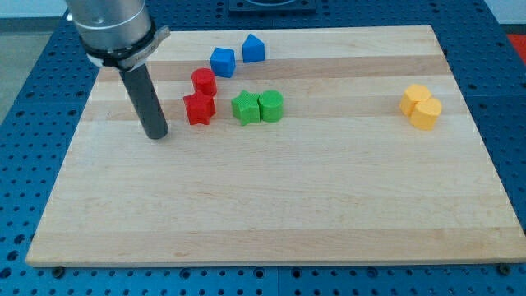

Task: Slide the red star into the bottom of the red circle

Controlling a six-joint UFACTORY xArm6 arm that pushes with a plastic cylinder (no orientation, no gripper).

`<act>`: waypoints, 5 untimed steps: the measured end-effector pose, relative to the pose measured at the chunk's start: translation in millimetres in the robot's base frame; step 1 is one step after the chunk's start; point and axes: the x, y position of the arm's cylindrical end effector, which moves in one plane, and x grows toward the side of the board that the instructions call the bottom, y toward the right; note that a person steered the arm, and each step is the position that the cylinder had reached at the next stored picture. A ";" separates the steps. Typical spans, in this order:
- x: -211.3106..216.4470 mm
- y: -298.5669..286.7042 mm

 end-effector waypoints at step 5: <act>-39.2 68.1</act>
